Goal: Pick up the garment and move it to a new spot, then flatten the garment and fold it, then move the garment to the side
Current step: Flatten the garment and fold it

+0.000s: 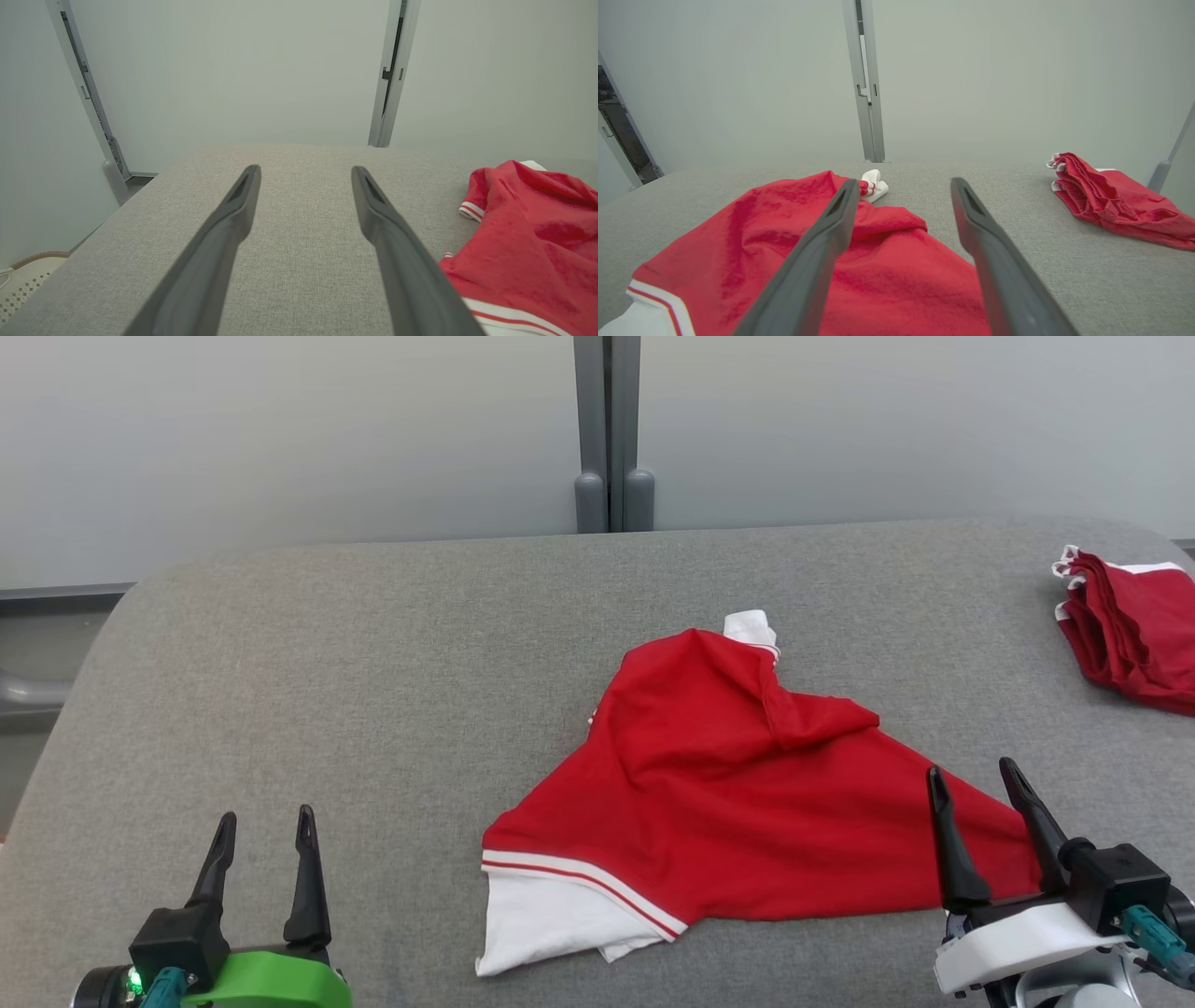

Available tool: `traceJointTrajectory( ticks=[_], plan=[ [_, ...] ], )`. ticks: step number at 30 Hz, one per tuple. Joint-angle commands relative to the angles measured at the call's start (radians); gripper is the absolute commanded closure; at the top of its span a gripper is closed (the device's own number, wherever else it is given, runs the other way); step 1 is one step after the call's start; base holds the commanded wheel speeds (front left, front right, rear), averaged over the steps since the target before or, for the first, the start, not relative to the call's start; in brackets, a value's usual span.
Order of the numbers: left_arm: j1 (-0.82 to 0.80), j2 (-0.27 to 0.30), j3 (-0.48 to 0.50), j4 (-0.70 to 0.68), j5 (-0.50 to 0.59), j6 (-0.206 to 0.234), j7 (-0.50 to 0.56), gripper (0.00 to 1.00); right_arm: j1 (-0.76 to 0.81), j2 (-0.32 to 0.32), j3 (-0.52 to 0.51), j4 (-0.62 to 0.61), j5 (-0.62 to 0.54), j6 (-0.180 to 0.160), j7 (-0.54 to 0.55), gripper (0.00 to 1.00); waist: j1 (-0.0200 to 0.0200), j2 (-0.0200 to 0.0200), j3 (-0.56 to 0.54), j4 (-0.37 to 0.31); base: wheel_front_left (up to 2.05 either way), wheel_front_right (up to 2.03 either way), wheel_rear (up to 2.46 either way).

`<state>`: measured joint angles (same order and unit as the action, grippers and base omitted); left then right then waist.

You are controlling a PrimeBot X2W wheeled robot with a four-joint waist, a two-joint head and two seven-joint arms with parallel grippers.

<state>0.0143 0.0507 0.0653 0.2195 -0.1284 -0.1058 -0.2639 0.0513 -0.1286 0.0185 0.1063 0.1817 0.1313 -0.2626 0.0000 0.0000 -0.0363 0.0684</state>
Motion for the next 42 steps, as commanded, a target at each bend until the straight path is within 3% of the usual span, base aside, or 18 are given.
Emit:
traceJointTrajectory(
  ticks=[1,42],
  plan=[
    [0.017,0.006,0.0,0.004,0.006,-0.005,0.0,0.0,0.008,0.002,0.002,-0.006,-0.004,-0.001,-0.003,0.0,0.0,0.0,-0.001,0.001,0.0,0.0,0.0],
    [0.02,0.004,-0.003,0.026,0.017,-0.013,0.0,0.0,0.017,0.01,0.018,0.005,-0.018,-0.001,-0.003,0.0,0.0,0.0,-0.012,-0.005,0.0,0.0,0.0]
  ],
)
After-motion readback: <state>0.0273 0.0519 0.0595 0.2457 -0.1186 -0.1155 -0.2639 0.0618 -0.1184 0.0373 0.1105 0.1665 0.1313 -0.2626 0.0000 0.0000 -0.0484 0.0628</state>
